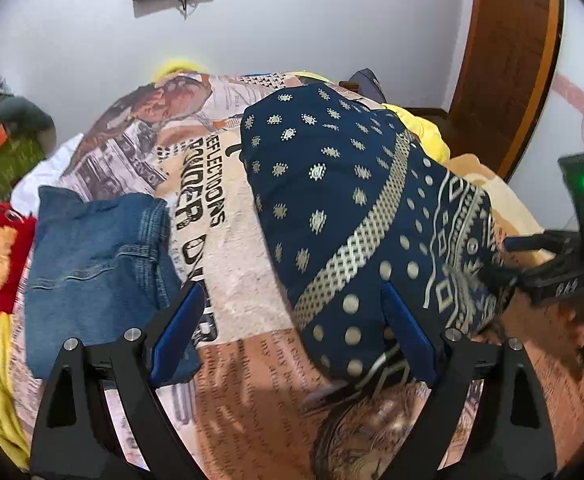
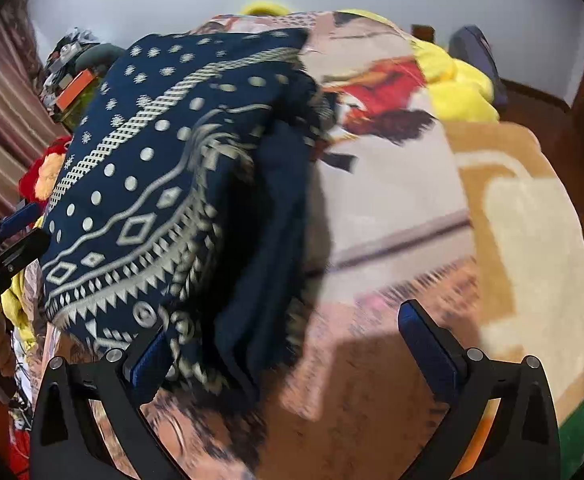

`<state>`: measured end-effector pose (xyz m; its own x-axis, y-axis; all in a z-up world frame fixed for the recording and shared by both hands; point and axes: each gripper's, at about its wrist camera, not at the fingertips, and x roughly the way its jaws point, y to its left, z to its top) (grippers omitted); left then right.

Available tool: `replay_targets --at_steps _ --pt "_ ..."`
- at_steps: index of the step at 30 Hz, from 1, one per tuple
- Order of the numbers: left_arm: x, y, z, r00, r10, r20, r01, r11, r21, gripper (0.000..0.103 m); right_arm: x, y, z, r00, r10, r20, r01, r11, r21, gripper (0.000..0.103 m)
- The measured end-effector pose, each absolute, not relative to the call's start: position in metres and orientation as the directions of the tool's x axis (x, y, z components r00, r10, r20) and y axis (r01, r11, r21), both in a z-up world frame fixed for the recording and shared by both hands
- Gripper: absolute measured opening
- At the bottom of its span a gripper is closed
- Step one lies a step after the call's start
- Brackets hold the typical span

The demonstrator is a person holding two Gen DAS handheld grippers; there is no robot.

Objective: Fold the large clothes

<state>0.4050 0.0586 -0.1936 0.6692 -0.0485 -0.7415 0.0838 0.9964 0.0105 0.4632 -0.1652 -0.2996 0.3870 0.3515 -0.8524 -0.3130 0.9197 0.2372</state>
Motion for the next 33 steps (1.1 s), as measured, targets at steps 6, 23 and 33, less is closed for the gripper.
replay_targets --at_steps 6,23,33 --pt "0.395 0.053 -0.186 0.687 0.043 -0.725 0.087 0.986 0.142 0.09 0.453 -0.183 -0.272 0.434 0.34 -0.834 -0.326 0.923 0.206 0.103" --pt "0.488 0.08 -0.194 0.571 -0.293 -0.767 0.134 0.955 -0.265 0.091 0.539 -0.14 -0.28 0.284 0.586 -0.759 -0.353 0.8 0.485 0.103" --pt "0.536 0.107 -0.246 0.484 -0.458 -0.746 0.061 0.868 -0.493 0.103 0.586 -0.123 -0.326 0.133 0.722 -0.679 -0.37 0.672 0.642 0.103"
